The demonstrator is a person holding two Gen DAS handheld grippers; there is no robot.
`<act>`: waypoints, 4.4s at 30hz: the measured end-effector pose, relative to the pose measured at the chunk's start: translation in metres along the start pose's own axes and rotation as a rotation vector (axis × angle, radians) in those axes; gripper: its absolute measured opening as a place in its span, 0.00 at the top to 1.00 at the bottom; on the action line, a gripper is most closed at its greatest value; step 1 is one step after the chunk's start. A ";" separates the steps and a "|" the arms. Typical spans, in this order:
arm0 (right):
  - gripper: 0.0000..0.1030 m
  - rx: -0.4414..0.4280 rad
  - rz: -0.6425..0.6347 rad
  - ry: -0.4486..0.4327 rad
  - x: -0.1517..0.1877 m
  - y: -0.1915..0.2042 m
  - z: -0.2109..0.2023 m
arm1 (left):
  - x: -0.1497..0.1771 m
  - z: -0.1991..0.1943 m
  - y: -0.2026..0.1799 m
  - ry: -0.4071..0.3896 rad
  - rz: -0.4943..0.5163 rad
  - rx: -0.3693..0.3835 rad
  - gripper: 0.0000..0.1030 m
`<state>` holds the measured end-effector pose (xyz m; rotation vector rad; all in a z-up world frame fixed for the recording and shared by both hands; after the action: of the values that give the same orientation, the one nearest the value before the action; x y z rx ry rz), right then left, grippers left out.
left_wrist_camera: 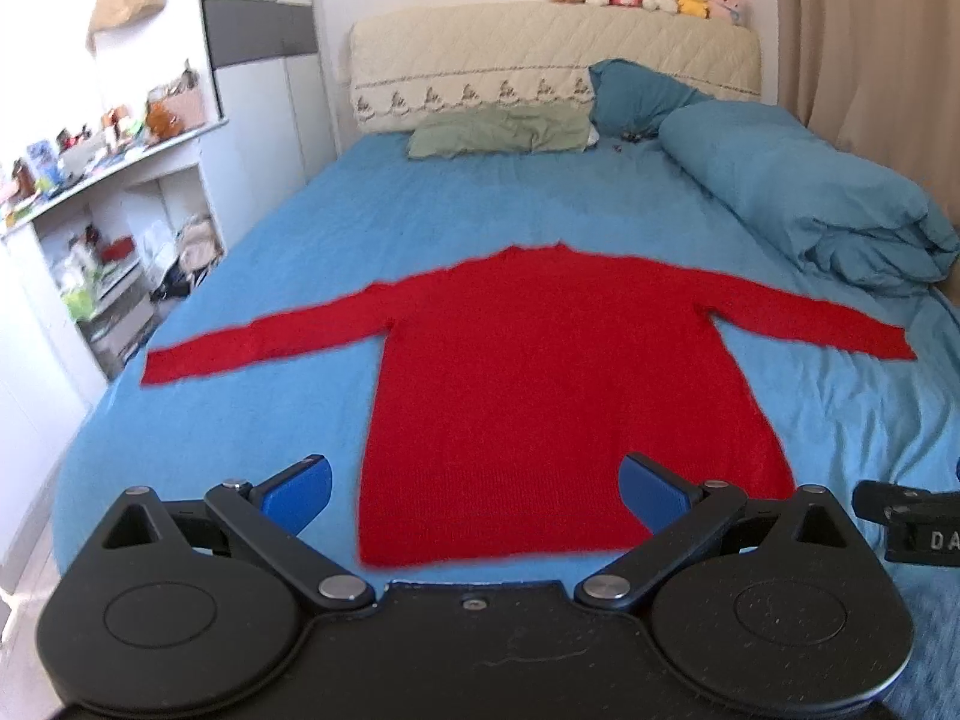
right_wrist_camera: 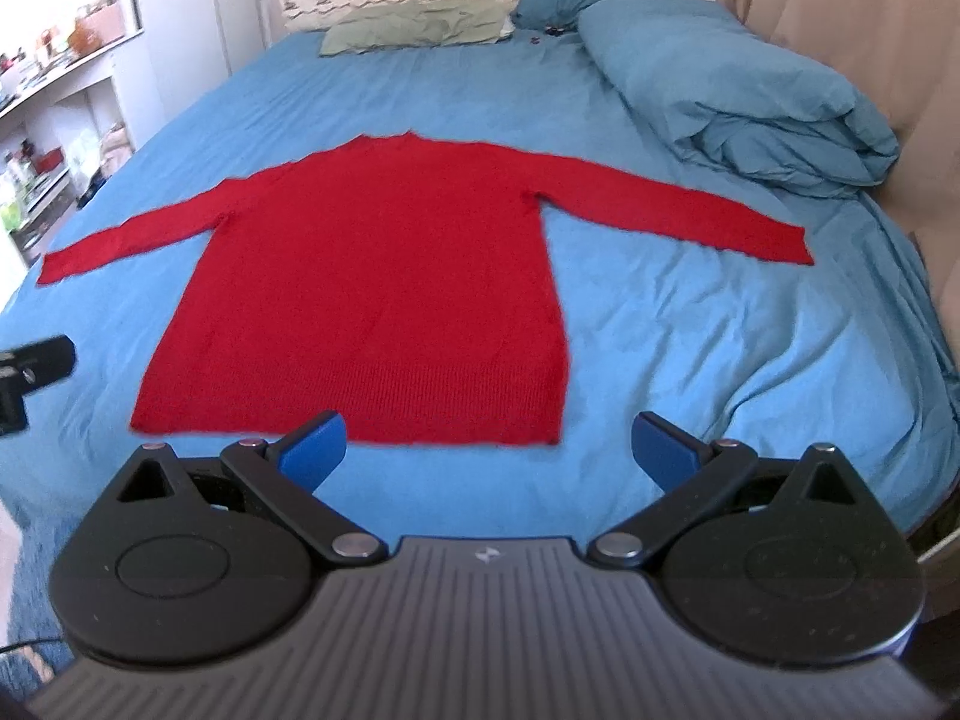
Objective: Fold small clothes
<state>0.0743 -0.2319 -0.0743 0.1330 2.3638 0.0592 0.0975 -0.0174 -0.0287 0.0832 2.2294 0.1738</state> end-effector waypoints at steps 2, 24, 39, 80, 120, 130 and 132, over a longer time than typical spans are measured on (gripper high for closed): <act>0.00 0.009 0.017 -0.015 -0.016 -0.015 0.008 | -0.024 0.015 -0.013 -0.016 0.010 0.040 0.00; 0.00 0.308 0.535 -0.126 -0.145 -0.315 0.277 | -0.196 0.383 -0.261 0.077 0.127 0.231 0.00; 0.00 0.474 0.692 -0.172 -0.116 -0.407 0.328 | -0.145 0.474 -0.317 0.329 0.147 0.222 0.00; 0.81 -0.443 -0.078 -0.023 -0.230 0.140 0.480 | -0.133 0.495 0.021 0.409 -0.085 0.054 0.01; 0.14 -0.215 0.104 0.048 -0.177 -0.061 0.410 | -0.198 0.493 -0.029 0.086 -0.099 0.035 0.96; 0.15 -0.162 0.105 0.033 -0.175 -0.091 0.414 | -0.124 0.529 -0.005 0.218 -0.158 -0.030 0.92; 0.15 -0.154 0.071 0.038 -0.174 -0.091 0.412 | -0.116 0.525 -0.003 0.244 -0.137 -0.052 0.81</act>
<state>0.4790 -0.3406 -0.2557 0.1415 2.3819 0.2798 0.5822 0.0161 -0.2584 -0.1255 2.4620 0.1741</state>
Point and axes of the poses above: each gripper's, at about its wrist camera, not at the fingertips, and z roughly the way its jaws point, y to its left, x to its underside, the point moved 9 cm from there along z, roughly the way its jaws point, and after that the axes turned 7 degrees about -x, right-handed, at the moved point
